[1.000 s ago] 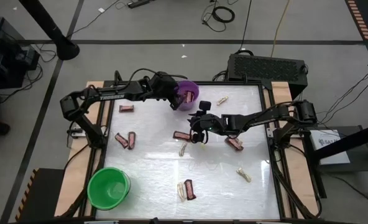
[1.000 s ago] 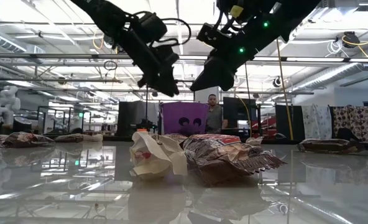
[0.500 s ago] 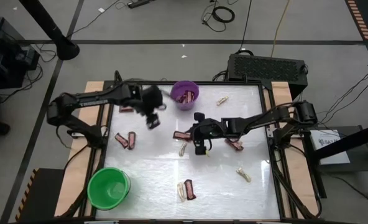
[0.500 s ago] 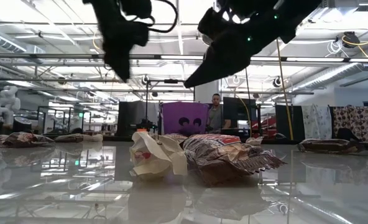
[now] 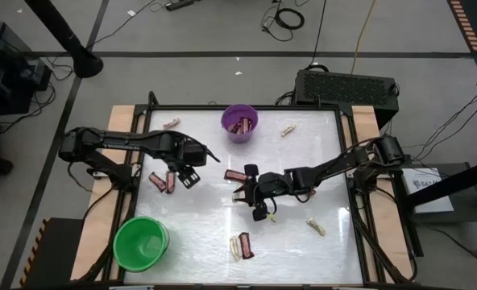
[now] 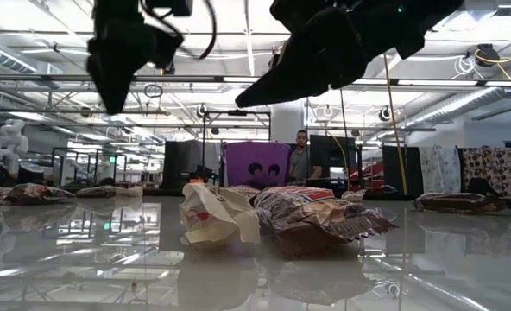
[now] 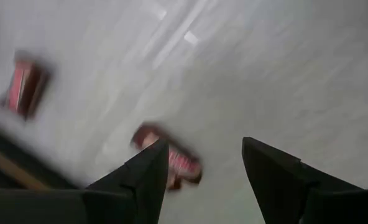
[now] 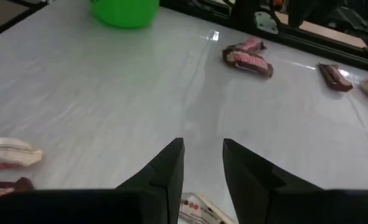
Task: Sort candy by brand, put in halloween buckets
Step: Put the brown chocolate into the purple bucket
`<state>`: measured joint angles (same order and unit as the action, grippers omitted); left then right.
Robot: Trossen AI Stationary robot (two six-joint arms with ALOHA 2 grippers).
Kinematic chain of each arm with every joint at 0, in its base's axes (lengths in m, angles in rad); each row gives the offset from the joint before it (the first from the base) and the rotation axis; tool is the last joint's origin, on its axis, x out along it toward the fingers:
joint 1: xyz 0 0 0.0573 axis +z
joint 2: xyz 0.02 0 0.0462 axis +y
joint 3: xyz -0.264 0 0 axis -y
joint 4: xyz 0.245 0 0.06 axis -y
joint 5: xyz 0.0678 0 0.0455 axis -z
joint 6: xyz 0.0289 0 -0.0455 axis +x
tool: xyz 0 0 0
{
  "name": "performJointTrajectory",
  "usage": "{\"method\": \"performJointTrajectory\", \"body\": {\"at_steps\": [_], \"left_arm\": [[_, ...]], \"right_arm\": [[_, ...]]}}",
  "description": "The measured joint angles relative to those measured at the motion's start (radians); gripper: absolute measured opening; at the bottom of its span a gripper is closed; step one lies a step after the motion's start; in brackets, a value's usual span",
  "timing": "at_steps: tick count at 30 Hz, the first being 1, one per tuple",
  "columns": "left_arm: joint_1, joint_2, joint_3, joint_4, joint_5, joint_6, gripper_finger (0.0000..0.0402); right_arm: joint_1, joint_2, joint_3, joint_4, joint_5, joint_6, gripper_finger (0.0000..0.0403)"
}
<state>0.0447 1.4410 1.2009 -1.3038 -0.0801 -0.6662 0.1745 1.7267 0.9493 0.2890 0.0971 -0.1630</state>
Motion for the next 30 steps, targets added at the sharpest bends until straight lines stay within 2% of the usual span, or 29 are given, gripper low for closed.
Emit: {"method": "performJointTrajectory", "body": {"at_steps": [6, 14, 19, 30], "left_arm": [[0.045, 0.001, -0.094, -0.017, 0.077, -0.066, 0.0212], [0.115, 0.001, -0.232, 0.021, 0.137, -0.030, 0.0212], [0.160, 0.001, -0.314, 0.103, 0.192, 0.000, 0.0212], [0.198, 0.068, -0.374, 0.224, 0.159, 0.052, 0.0212]], "right_arm": [[-0.003, 0.002, 0.000, -0.002, 0.004, 0.002, 0.0105], [-0.004, 0.002, 0.000, -0.002, 0.003, -0.006, 0.0105], [-0.004, 0.002, 0.000, -0.002, 0.003, -0.010, 0.0105], [-0.004, 0.002, 0.001, -0.005, 0.003, -0.014, 0.0105]]}}
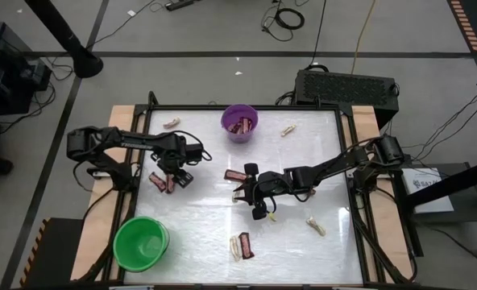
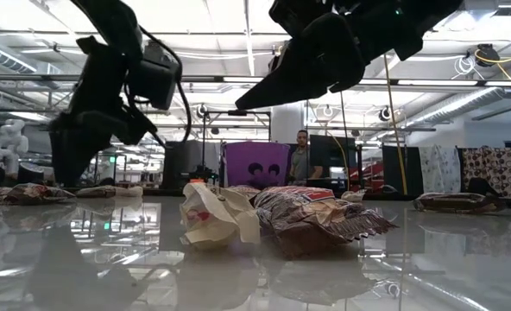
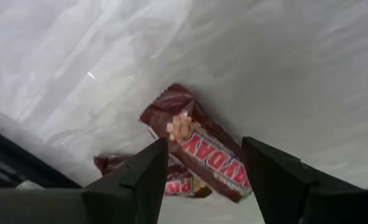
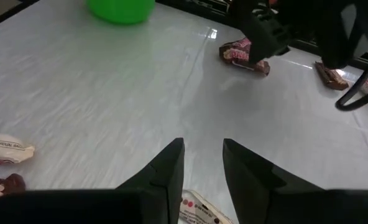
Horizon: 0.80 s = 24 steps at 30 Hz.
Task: Sort candy by brand, put in halloween buckets
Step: Put the brown chocolate into the purple bucket
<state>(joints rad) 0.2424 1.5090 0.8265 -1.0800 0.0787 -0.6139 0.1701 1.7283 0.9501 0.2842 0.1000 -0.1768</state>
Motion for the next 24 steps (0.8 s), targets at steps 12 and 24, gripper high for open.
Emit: {"method": "performJointTrajectory", "body": {"at_steps": [12, 24], "left_arm": [[0.000, 0.146, 0.003, 0.062, -0.011, 0.082, 0.0212], [-0.002, 0.143, 0.009, 0.075, -0.015, 0.124, 0.0125]], "right_arm": [[0.000, 0.000, 0.000, -0.005, 0.002, 0.000, 0.0105], [0.000, 0.000, 0.000, -0.005, 0.003, -0.021, 0.0105]]}}
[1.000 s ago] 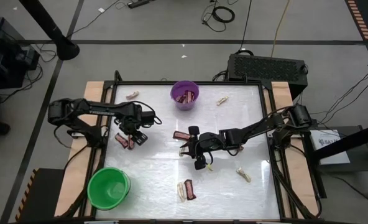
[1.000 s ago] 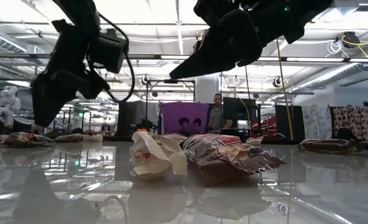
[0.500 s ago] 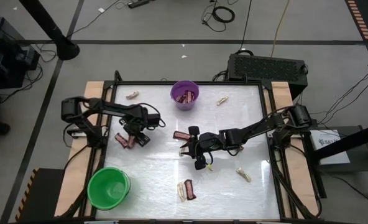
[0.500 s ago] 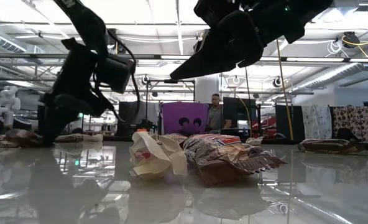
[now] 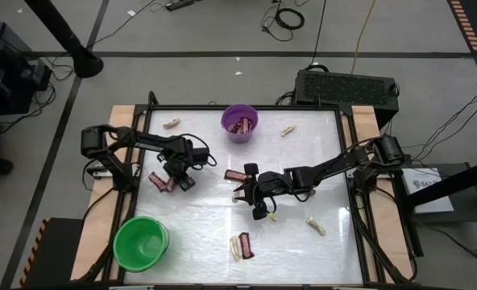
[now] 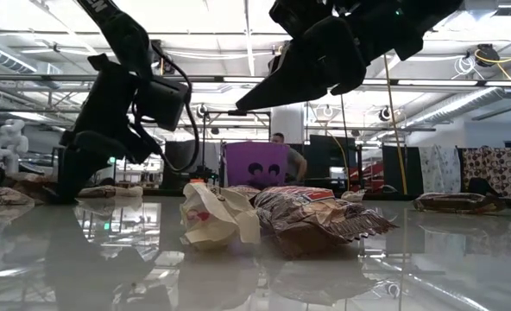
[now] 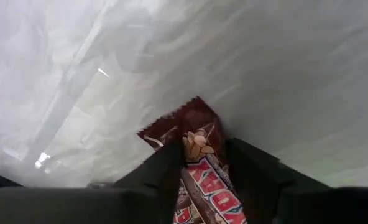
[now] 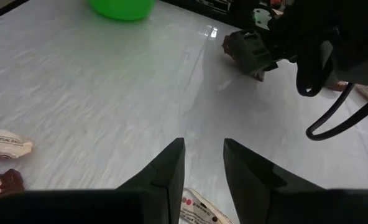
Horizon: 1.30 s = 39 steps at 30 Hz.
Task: Sort candy by brand, put in halloween buckets
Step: Put the brown chocolate into the purple bucket
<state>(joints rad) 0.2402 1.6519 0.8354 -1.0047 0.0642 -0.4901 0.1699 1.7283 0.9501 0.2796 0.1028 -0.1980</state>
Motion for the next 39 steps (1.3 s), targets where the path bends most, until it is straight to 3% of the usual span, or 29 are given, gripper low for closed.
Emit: {"method": "performJointTrajectory", "body": {"at_steps": [5, 9, 16, 23, 30, 34, 39], "left_arm": [[0.001, 0.002, 0.022, 0.001, -0.042, 0.034, 0.0052], [-0.007, -0.003, 0.058, 0.009, -0.069, 0.061, 0.0024], [-0.066, -0.104, 0.127, 0.023, -0.053, 0.098, 0.0044], [-0.167, -0.261, 0.131, 0.218, 0.089, 0.255, 0.0047], [-0.253, -0.301, 0.131, 0.372, 0.118, 0.298, 0.0048], [-0.279, -0.289, 0.131, 0.371, 0.164, 0.316, 0.0049], [-0.305, -0.291, 0.131, 0.436, 0.190, 0.315, 0.0049]], "right_arm": [[0.000, 0.000, 0.000, 0.000, 0.000, 0.000, 0.0105], [0.000, 0.000, 0.000, 0.000, 0.000, 0.000, 0.0105], [0.000, 0.000, 0.000, 0.000, 0.000, 0.000, 0.0105], [0.007, 0.032, 0.000, 0.097, -0.005, -0.010, 0.0105], [0.028, 0.118, 0.001, 0.362, -0.004, -0.236, 0.0105], [0.048, 0.124, 0.001, 0.385, -0.001, -0.380, 0.0105], [0.055, 0.124, 0.001, 0.427, 0.000, -0.443, 0.0105]]}}
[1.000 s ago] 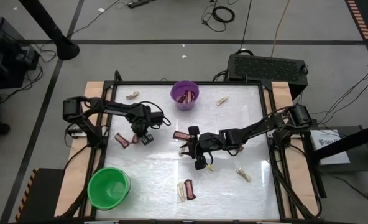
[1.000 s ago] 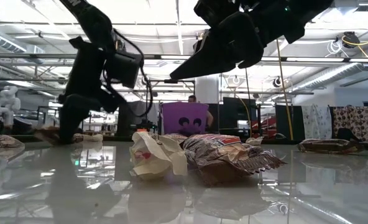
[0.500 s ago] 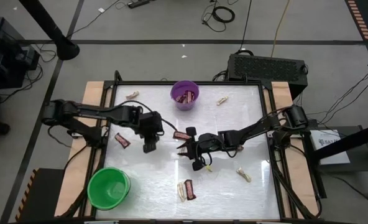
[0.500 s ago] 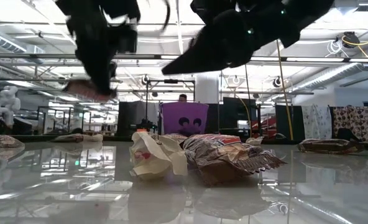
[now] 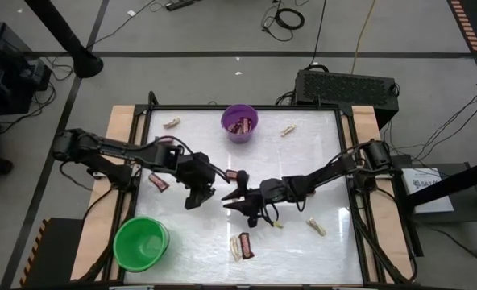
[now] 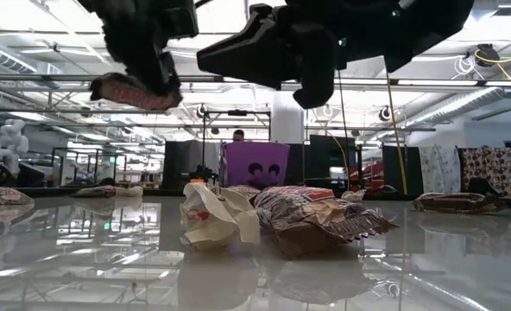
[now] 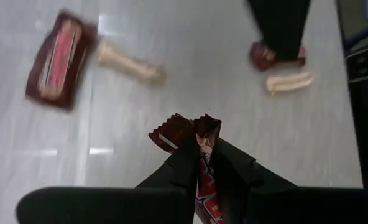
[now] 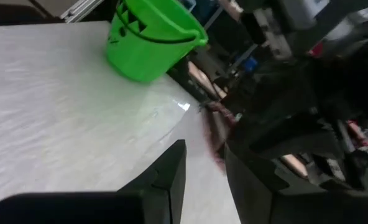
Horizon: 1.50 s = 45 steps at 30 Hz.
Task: Sort candy by brand, put in halloween buckets
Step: Put the brown chocolate into the purple bucket
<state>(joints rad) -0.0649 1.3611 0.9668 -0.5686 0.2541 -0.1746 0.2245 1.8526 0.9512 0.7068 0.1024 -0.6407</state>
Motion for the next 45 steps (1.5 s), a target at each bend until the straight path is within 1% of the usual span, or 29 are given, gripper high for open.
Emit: {"method": "performJointTrajectory", "body": {"at_steps": [3, 5, 11, 15, 18, 21, 25, 29, 34, 39, 40, 42, 45], "left_arm": [[-0.018, 0.001, 0.000, 0.054, 0.001, 0.001, 0.0049], [-0.026, 0.001, 0.000, 0.084, 0.005, 0.007, 0.0049], [-0.039, 0.001, 0.000, 0.104, 0.007, 0.008, 0.0049], [-0.042, 0.001, 0.000, 0.125, 0.007, 0.008, 0.0049], [-0.042, 0.001, 0.000, 0.145, 0.008, 0.024, 0.0049], [-0.042, 0.001, 0.000, 0.142, 0.008, 0.028, 0.0049], [-0.042, 0.001, 0.000, 0.142, 0.008, 0.031, 0.0049], [-0.042, 0.001, 0.000, 0.144, 0.009, 0.048, 0.0049], [-0.042, 0.001, 0.000, 0.144, 0.011, 0.062, 0.0049], [-0.042, 0.001, 0.000, 0.145, 0.007, 0.082, 0.0049], [-0.042, 0.001, 0.000, 0.145, 0.002, 0.084, 0.0050], [-0.042, 0.001, 0.000, 0.152, -0.001, 0.086, 0.0056], [-0.042, 0.001, 0.000, 0.154, -0.019, 0.086, 0.0080]], "right_arm": [[-0.007, 0.000, 0.000, 0.026, -0.001, -0.003, 0.0110], [-0.009, 0.000, 0.000, 0.027, -0.002, -0.004, 0.0121], [-0.021, 0.000, 0.001, 0.032, -0.005, 0.001, 0.0177], [-0.039, 0.000, 0.030, 0.018, -0.005, 0.047, 0.0208], [-0.048, 0.000, 0.052, -0.026, -0.004, 0.052, 0.0218], [-0.048, 0.000, 0.056, -0.042, -0.005, 0.053, 0.0216], [-0.048, 0.000, 0.056, -0.073, -0.005, 0.053, 0.0200], [-0.054, 0.000, 0.056, -0.090, -0.007, 0.083, 0.0166], [-0.061, 0.000, 0.056, -0.090, -0.053, 0.082, 0.0100], [-0.061, 0.000, 0.056, -0.093, -0.059, 0.071, 0.0020], [-0.061, 0.000, 0.056, -0.097, -0.059, 0.063, 0.0010], [-0.061, 0.000, 0.056, -0.105, -0.060, 0.055, 0.0007], [-0.061, 0.000, 0.056, -0.120, -0.060, 0.054, 0.0003]]}}
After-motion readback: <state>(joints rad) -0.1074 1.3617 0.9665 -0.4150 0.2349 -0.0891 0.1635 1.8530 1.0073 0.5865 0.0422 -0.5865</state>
